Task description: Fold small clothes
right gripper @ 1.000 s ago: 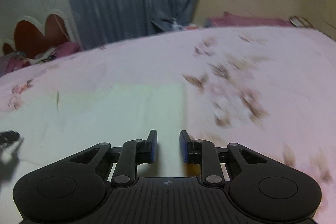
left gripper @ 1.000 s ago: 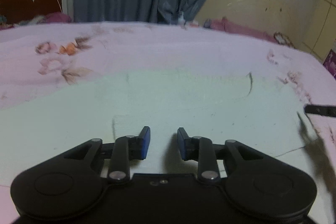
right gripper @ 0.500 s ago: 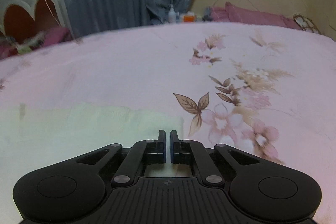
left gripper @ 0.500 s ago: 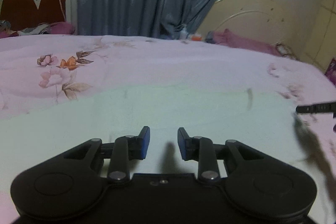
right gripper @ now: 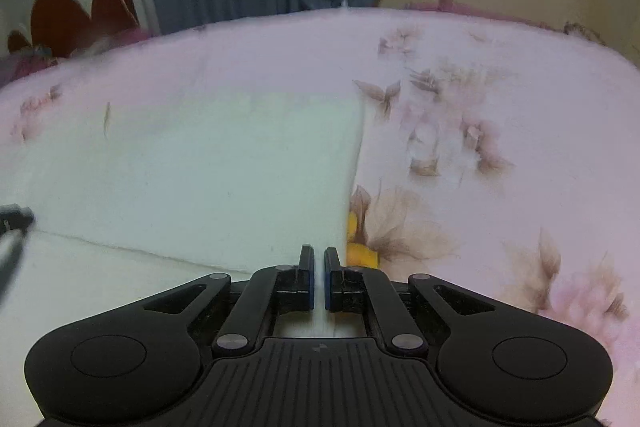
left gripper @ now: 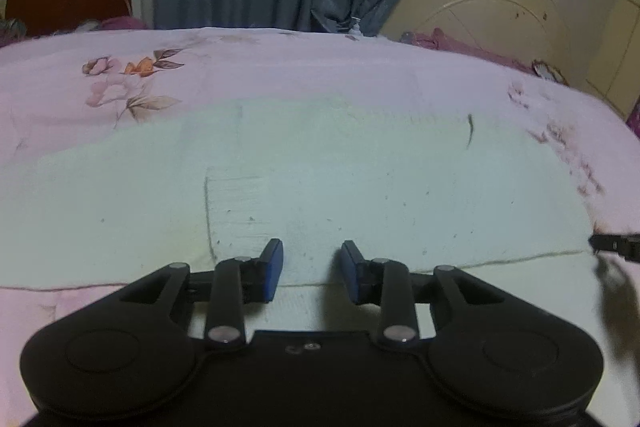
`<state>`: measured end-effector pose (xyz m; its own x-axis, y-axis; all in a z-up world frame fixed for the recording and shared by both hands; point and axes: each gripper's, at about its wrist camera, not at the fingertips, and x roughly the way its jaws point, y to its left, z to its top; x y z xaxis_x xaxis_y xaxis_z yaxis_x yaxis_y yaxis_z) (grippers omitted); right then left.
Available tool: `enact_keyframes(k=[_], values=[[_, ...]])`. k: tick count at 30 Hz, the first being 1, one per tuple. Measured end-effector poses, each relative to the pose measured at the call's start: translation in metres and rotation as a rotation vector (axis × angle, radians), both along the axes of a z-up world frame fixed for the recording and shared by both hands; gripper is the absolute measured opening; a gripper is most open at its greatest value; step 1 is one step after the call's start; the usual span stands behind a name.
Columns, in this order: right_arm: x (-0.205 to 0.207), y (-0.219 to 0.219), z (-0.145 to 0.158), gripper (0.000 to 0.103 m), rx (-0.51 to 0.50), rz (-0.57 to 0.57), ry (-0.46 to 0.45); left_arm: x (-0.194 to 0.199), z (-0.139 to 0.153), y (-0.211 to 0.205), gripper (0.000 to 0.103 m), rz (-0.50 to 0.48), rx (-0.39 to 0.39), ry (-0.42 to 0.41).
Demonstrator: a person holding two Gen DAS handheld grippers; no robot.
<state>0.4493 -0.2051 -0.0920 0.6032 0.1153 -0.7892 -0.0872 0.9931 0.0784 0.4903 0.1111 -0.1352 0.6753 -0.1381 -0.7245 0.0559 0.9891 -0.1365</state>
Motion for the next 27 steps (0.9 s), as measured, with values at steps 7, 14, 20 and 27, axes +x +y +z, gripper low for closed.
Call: enact_keyframes(k=[7,14,20,27], values=[[-0.031,0.001,0.034,0.053,0.068,-0.058,-0.122,-0.042,0.023,0.048,0.083,0.125,-0.042,-0.106],[-0.048,0.03,0.044,0.059,0.137,-0.025,-0.149,-0.087,0.017,0.17,0.054,0.437,-0.123,-0.078],[-0.039,0.053,0.043,0.059,0.151,-0.022,-0.117,-0.128,0.0,0.281,0.051,0.74,-0.375,-0.106],[-0.031,0.07,0.045,0.059,0.127,-0.049,-0.116,-0.129,-0.016,0.342,0.042,0.872,-0.513,-0.164]])
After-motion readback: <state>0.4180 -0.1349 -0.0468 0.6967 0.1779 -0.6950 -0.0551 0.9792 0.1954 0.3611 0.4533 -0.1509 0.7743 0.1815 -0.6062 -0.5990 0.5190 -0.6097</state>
